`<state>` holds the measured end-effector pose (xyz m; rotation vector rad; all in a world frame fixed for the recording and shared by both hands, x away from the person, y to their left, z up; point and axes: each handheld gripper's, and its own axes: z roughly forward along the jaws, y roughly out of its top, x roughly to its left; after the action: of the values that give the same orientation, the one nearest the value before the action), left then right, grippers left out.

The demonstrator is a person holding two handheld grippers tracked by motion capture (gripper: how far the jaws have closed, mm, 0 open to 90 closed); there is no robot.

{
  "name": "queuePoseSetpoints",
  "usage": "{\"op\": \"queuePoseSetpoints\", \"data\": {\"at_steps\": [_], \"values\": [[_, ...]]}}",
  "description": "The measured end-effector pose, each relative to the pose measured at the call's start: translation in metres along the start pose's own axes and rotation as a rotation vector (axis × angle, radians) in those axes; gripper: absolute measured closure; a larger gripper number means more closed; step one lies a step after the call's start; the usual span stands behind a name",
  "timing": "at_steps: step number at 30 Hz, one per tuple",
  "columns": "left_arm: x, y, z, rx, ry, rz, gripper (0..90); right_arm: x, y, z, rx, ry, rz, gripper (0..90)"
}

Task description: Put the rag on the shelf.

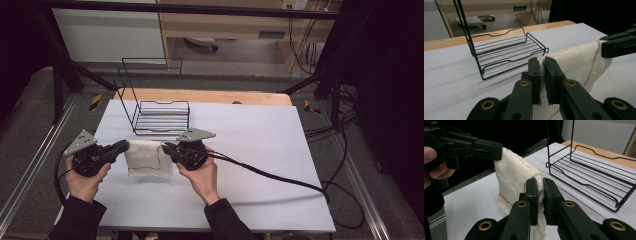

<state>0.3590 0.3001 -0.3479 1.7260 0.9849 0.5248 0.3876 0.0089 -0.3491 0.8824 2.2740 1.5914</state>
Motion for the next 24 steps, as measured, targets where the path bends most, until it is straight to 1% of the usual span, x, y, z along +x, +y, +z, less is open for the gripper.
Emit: {"op": "queuePoseSetpoints", "data": {"at_steps": [5, 8, 12, 16, 17, 20, 22, 24], "values": [[-0.003, 0.003, -0.002, -0.012, -0.003, 0.001, 83.5, 0.000, 0.005, -0.005, -0.012, -0.004, -0.011, 83.9], [-0.004, 0.006, -0.004, -0.026, -0.003, 0.004, 83.6, 0.000, 0.007, -0.007, -0.019, -0.006, -0.013, 83.9], [-0.007, 0.010, -0.006, -0.044, -0.001, 0.009, 83.6, 0.000, 0.013, -0.011, -0.033, -0.009, -0.027, 83.9], [-0.007, 0.015, -0.009, -0.066, 0.005, 0.008, 83.6, 0.003, 0.020, -0.014, -0.051, -0.017, -0.048, 83.9], [-0.008, 0.019, -0.010, -0.075, 0.007, 0.011, 83.6, 0.003, 0.023, -0.015, -0.062, -0.020, -0.055, 83.9], [-0.008, 0.022, -0.011, -0.086, 0.005, 0.016, 83.6, 0.003, 0.026, -0.016, -0.074, -0.020, -0.056, 83.9], [-0.008, 0.025, -0.012, -0.095, 0.003, 0.018, 83.6, 0.002, 0.030, -0.019, -0.094, -0.020, -0.060, 84.0], [-0.009, 0.028, -0.012, -0.100, 0.005, 0.022, 83.6, 0.002, 0.032, -0.020, -0.097, -0.021, -0.062, 84.0]]}}
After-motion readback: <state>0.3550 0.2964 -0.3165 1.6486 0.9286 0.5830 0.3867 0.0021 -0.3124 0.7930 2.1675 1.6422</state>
